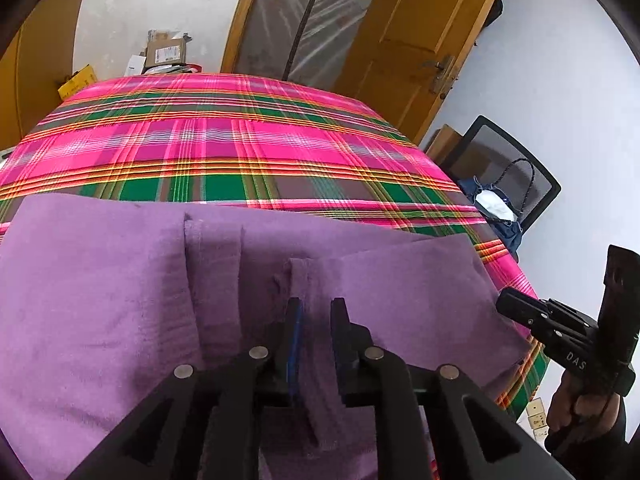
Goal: Fold clothes
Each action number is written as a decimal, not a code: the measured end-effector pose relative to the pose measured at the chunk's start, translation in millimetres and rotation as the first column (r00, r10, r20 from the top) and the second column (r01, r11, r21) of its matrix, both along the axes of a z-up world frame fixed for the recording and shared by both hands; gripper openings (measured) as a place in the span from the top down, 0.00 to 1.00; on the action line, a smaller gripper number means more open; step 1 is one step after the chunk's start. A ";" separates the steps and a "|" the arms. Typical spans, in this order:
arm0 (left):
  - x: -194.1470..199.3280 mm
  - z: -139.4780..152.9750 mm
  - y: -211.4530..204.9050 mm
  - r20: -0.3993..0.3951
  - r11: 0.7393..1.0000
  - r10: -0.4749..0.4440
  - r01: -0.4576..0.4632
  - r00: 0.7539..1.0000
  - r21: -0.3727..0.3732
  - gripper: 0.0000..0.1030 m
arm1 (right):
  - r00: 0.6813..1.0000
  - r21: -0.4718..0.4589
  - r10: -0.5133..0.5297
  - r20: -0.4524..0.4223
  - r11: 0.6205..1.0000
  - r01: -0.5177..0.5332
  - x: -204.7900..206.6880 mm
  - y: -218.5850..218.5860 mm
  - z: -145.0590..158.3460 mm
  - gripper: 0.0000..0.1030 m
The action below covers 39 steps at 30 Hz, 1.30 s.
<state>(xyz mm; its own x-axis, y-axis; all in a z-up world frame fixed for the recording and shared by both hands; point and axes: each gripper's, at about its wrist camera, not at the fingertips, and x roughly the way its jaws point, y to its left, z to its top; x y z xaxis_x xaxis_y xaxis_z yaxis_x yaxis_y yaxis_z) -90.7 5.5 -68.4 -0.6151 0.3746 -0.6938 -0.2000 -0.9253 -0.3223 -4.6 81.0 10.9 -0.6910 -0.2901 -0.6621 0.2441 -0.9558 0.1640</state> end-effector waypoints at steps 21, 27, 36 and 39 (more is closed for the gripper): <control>16.5 5.8 -10.4 -0.042 0.999 0.039 -0.040 0.998 -0.019 1.00 | 0.997 -0.089 -0.068 0.021 0.994 0.070 -5.5 22.7 -2.3 0.81; 15.2 15.3 4.0 -0.081 1.000 -0.017 0.015 0.997 -0.019 1.00 | 0.998 -0.098 -0.067 0.011 0.993 0.068 -18.5 20.9 1.8 0.81; 13.0 -4.8 12.1 -0.024 0.998 -0.048 0.047 0.999 -0.036 1.00 | 0.995 -0.130 -0.092 0.045 0.987 0.097 -63.2 14.0 0.0 0.82; 13.0 -5.5 13.5 -0.028 0.998 -0.049 0.048 0.998 -0.036 1.00 | 0.995 -0.078 -0.083 0.052 0.993 0.087 -75.4 3.3 -1.3 0.83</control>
<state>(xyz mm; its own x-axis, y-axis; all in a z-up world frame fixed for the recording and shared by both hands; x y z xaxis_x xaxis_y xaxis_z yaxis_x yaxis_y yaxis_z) -77.7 19.1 -73.8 -0.6164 0.3800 -0.6897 -0.2540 -0.9250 -0.2827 -80.1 84.4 9.6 -0.6830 -0.2854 -0.6724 0.1529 -0.9560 0.2505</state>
